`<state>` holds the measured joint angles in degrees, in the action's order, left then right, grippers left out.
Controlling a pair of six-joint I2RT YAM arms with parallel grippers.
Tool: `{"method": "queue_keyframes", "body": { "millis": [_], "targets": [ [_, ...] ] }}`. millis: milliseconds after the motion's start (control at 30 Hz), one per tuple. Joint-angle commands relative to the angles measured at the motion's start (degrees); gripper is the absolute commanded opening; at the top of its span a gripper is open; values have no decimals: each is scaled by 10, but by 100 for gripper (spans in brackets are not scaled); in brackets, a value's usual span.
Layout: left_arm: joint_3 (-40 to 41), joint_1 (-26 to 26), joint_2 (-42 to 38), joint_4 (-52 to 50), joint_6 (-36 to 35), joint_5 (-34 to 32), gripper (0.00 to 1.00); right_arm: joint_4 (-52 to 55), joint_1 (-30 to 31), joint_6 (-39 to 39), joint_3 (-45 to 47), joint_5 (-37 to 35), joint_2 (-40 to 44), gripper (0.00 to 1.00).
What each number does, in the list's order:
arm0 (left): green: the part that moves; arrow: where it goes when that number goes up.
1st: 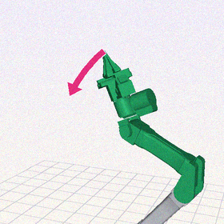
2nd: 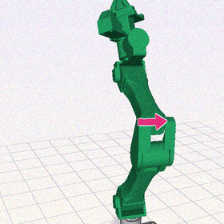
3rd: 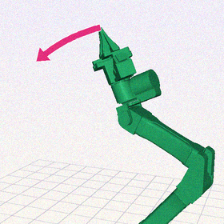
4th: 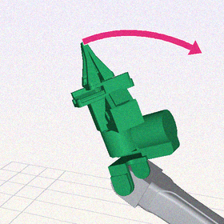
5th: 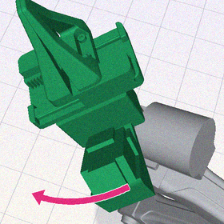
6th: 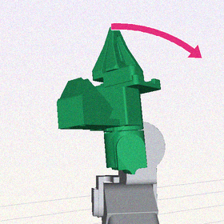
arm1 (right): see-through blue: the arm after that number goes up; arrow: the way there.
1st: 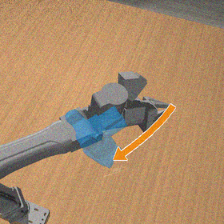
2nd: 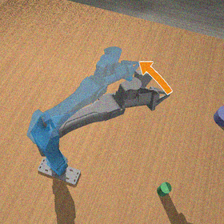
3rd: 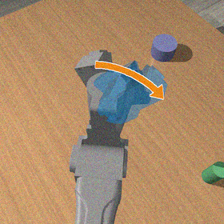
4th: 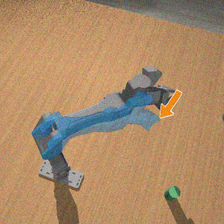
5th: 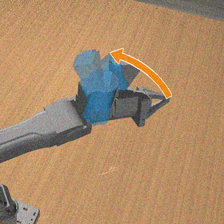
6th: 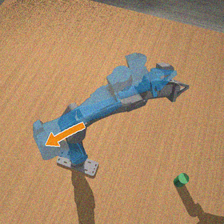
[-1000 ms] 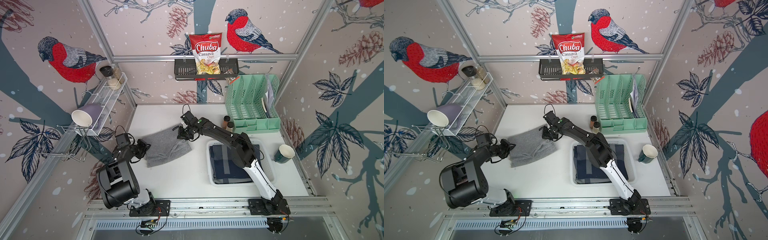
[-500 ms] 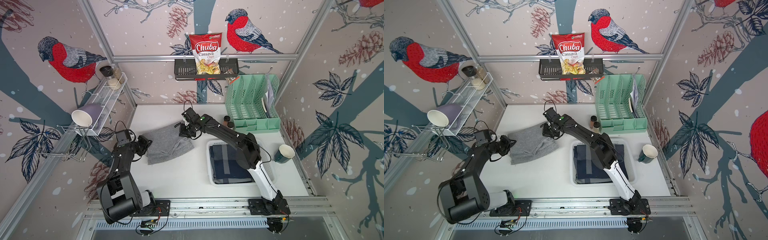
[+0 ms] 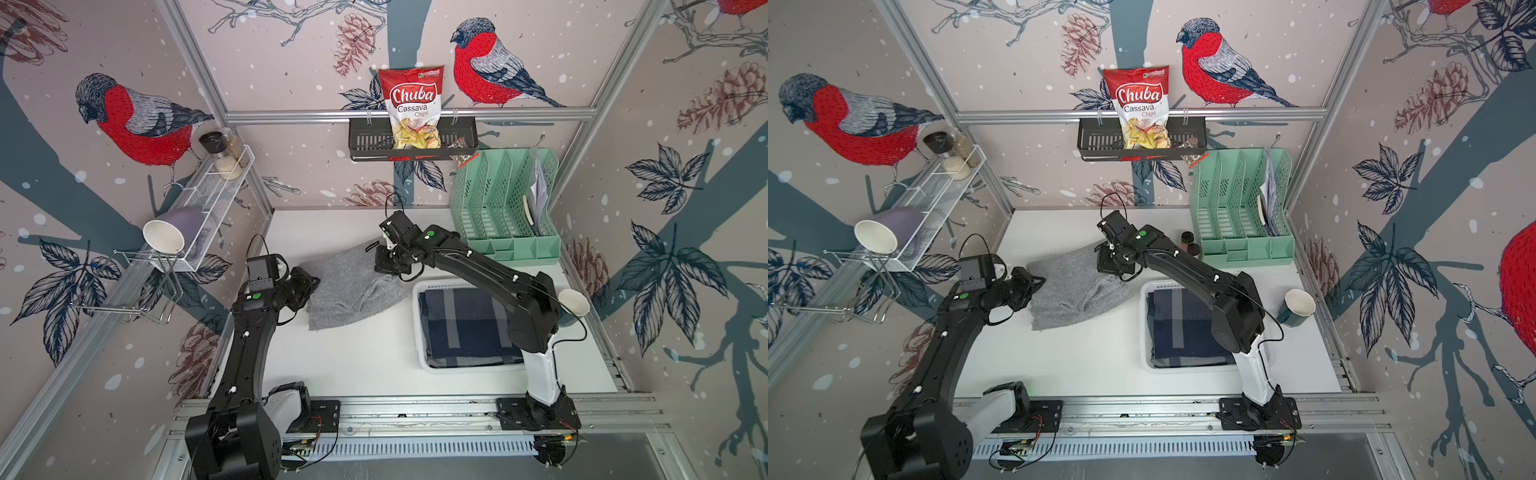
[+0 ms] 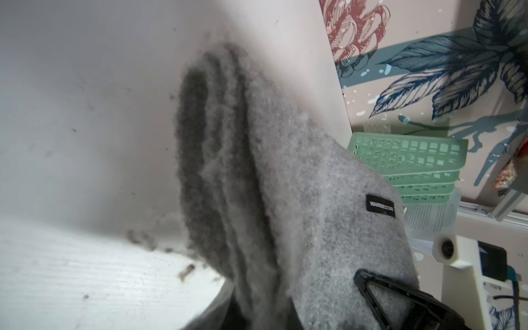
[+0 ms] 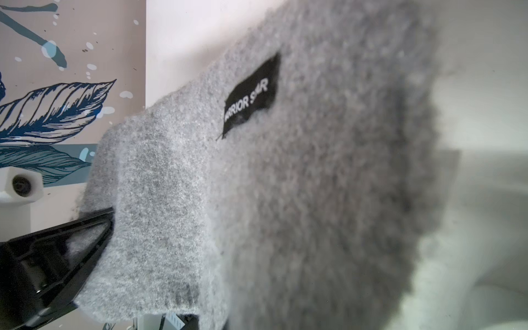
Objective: Put the folded scarf in the basket
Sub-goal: Pick up the scarf at the center of the board, then place the scarf in the basket.
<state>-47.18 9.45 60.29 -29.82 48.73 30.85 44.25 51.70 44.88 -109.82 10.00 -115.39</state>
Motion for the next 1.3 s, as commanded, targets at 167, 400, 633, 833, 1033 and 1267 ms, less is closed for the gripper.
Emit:
{"method": "queue_keyframes", "body": {
  "millis": [167, 400, 633, 833, 1033, 1267],
  "targets": [
    [-22, -153, -50, -17, 120, -79, 0, 10, -10, -9, 119, -42, 130, 0],
    [-44, -300, -49, 3, 195, -152, 0, 21, -25, -6, 237, -66, 241, 0],
    [-66, -439, -13, 45, 259, -214, 0, 62, -49, 3, 303, -98, 331, 0],
    [-88, -556, 42, 81, 302, -271, 0, 125, -91, -1, 344, -132, 403, 0],
    [-122, -643, 107, 103, 324, -308, 0, 164, -141, 2, 395, -151, 480, 0],
    [-149, -690, 168, 125, 329, -309, 0, 176, -197, -1, 445, -191, 542, 0]
  ]
}}
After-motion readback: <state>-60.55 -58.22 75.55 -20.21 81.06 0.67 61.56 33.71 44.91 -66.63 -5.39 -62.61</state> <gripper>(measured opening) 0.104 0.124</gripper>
